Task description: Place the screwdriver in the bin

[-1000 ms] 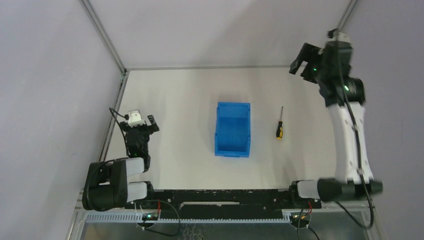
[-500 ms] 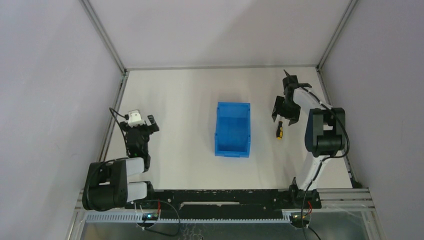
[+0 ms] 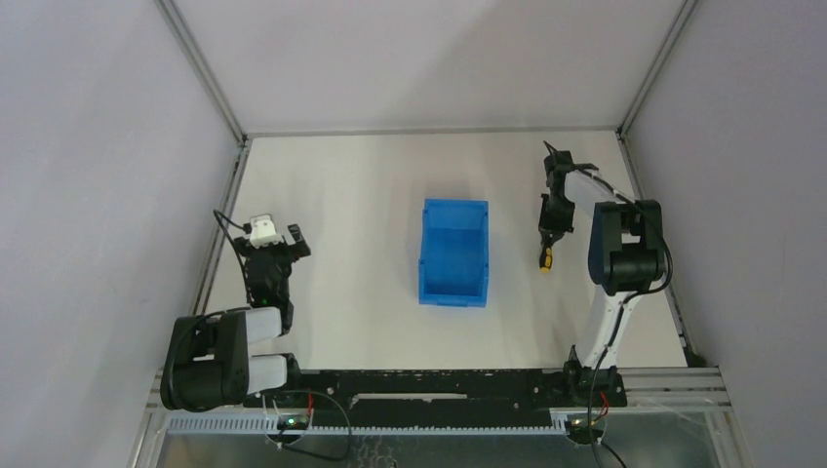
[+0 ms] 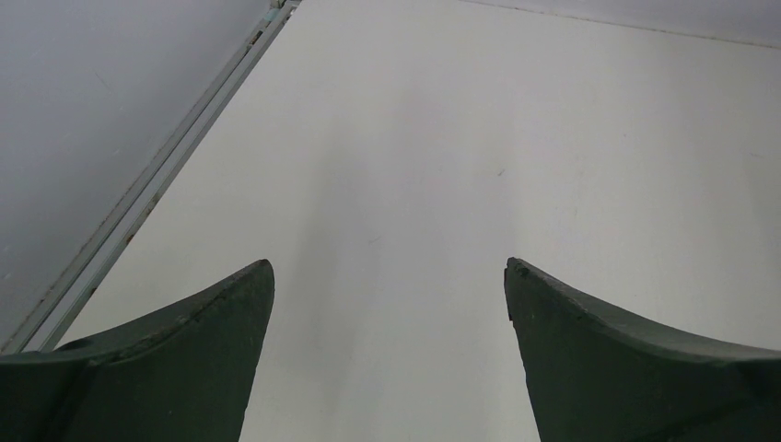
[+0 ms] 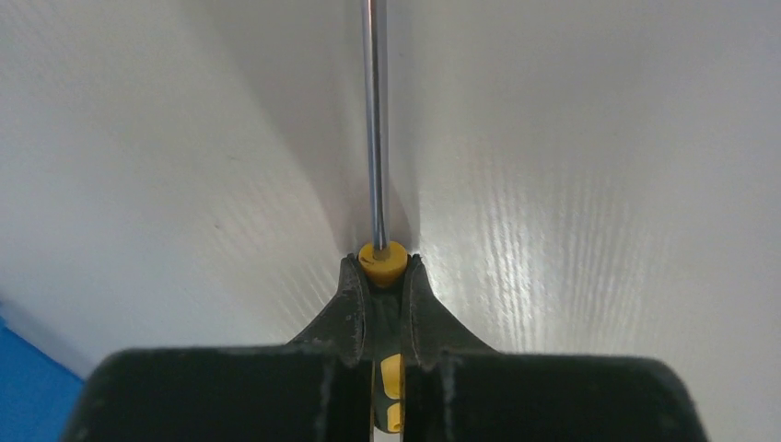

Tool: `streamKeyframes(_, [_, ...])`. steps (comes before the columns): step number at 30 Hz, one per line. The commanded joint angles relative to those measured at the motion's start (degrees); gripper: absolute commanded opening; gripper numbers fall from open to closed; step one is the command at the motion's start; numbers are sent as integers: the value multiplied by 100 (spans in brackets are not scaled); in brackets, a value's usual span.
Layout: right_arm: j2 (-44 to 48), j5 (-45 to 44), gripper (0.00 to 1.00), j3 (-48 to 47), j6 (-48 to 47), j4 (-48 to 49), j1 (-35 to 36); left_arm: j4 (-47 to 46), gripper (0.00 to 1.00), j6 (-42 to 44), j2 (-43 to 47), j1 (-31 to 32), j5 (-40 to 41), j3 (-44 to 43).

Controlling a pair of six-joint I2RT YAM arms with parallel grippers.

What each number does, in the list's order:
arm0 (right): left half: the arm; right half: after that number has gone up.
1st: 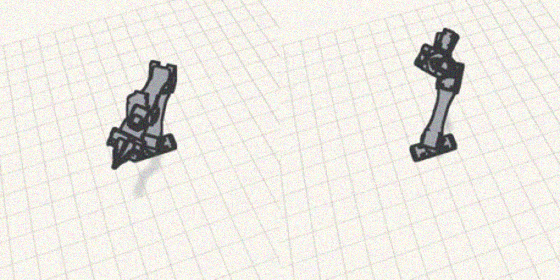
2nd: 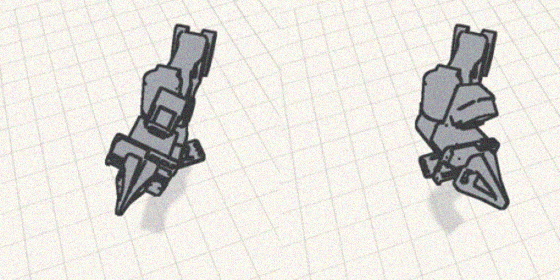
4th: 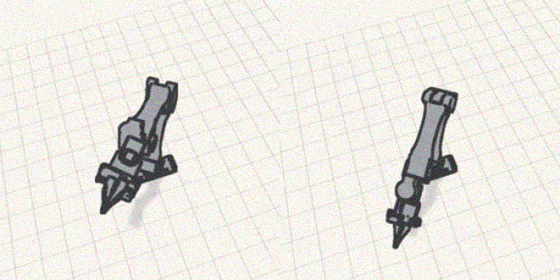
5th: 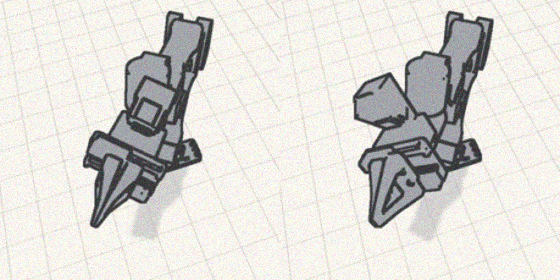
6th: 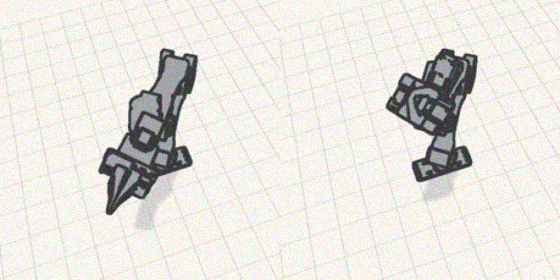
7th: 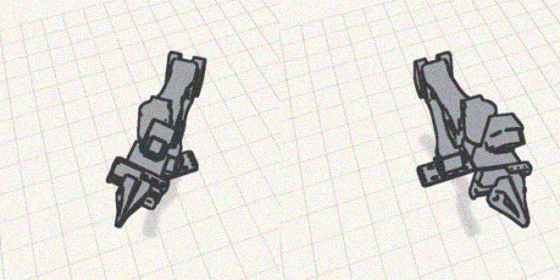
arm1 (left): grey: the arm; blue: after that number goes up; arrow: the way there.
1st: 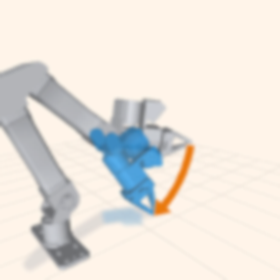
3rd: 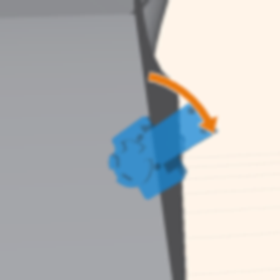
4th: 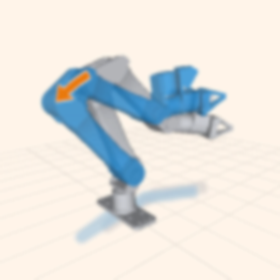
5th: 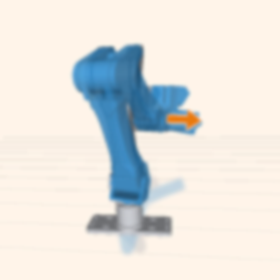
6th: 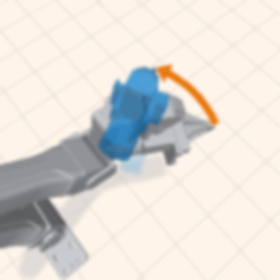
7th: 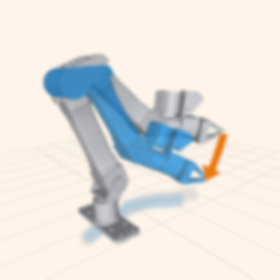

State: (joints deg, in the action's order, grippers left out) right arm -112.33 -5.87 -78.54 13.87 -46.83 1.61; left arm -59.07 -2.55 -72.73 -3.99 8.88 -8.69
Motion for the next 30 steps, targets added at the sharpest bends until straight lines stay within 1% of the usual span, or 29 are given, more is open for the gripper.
streamKeyframes(1, [733, -321, 0, -689, -178, -1028, -15, -184, 100, 89, 58, 21, 60, -212])
streamKeyframes(7, [1355, -642, 0, -1955, 123, -2643, 11, -180, 100, 93, 65, 21, 58, -216])
streamKeyframes(10, [1542, -919, 0, -2338, 294, -3086, 99, -184, 100, 93, 57, 23, 55, -217])
streamKeyframes(13, [1714, -1202, 0, -2447, 475, -3370, 360, -186, 100, 91, 60, 21, 59, -215])
streamKeyframes(17, [1945, -1196, 0, -2280, 729, -3253, 1137, -180, 100, 93, 59, 21, 60, -212])
streamKeyframes(21, [2002, -865, 0, -2223, 907, -2922, 2392, -184, 100, 94, 61, 21, 57, -217])
streamKeyframes(25, [1902, -502, 0, -2336, 876, -2427, 3462, -184, 100, 94, 65, 22, 59, -214])
streamKeyframes(27, [1806, -495, 0, -2375, 743, -2231, 3810, -187, 100, 89, 57, 21, 55, -215])
streamKeyframes(30, [1706, -861, 0, -2252, 609, -2013, 4053, -184, 100, 89, 60, 26, 54, -216])
